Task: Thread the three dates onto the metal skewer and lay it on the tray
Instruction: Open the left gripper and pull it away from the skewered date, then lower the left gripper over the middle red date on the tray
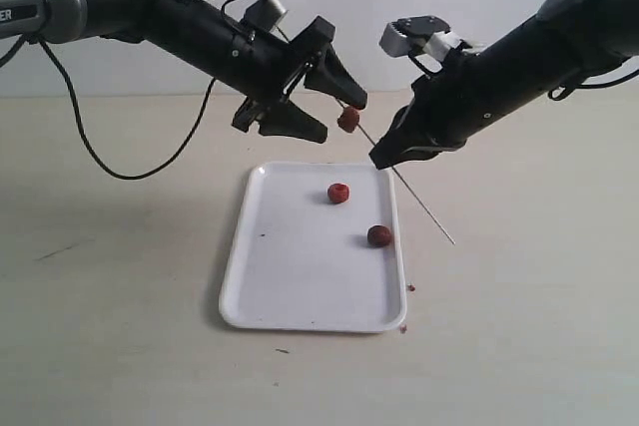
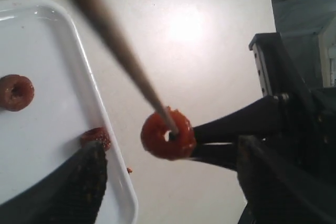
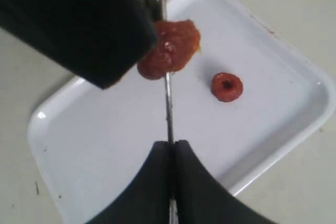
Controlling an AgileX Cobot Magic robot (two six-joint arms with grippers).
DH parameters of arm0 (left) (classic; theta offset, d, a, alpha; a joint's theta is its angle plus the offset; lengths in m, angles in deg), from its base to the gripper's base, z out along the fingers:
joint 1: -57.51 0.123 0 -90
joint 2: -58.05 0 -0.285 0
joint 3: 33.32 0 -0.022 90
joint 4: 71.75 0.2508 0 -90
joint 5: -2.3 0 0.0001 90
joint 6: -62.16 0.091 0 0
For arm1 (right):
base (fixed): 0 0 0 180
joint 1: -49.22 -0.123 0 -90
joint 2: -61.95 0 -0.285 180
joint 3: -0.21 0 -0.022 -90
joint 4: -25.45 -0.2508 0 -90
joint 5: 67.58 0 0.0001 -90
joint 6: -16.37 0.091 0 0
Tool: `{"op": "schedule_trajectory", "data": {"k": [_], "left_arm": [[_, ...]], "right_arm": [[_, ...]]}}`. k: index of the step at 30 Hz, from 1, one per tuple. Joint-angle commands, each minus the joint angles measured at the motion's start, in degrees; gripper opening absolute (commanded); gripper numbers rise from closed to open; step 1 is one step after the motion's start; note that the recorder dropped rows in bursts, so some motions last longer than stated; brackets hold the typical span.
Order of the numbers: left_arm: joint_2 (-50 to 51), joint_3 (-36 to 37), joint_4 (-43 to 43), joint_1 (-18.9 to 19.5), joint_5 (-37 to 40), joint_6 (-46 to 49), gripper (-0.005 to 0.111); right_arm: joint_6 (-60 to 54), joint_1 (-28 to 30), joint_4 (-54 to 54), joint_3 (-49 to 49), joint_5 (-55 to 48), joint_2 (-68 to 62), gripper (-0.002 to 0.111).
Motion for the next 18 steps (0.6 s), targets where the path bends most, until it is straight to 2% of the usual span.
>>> {"op": "schedule_trajectory", "data": {"k": [1,5,9,13,16,18], "left_arm": [[-0.2,-0.2,2.5,-0.6,1.6,2.3,0.069],[-0.2,-0.2,8.2,-0.6,0.3,2.5,0.069],[-0.2,-0.2,20.1,-2.0,-5.5,1.9,0.069],[-0.2,-0.2,36.0,-4.8,-12.8,-8.8,0.069],[-0.2,-0.2,43.4,-7.6,-15.3,-13.5,0.069],[0.0,-0.2,47.0,-9.2,-16.5,-19.9,0.069]], "right_arm": [[7.3,2.0,3.0,-0.5,7.6,0.0,0.0],[16.5,5.3,10.6,-0.5,10.0,0.0,0.0],[20.0,8.5,11.7,-0.5,9.1,0.0,0.0],[19.8,8.9,11.7,-0.5,9.1,0.0,0.0],[19.6,8.7,11.3,-0.6,10.2,0.0,0.0],[19.5,8.7,11.3,-0.6,10.6,0.0,0.0]]}}
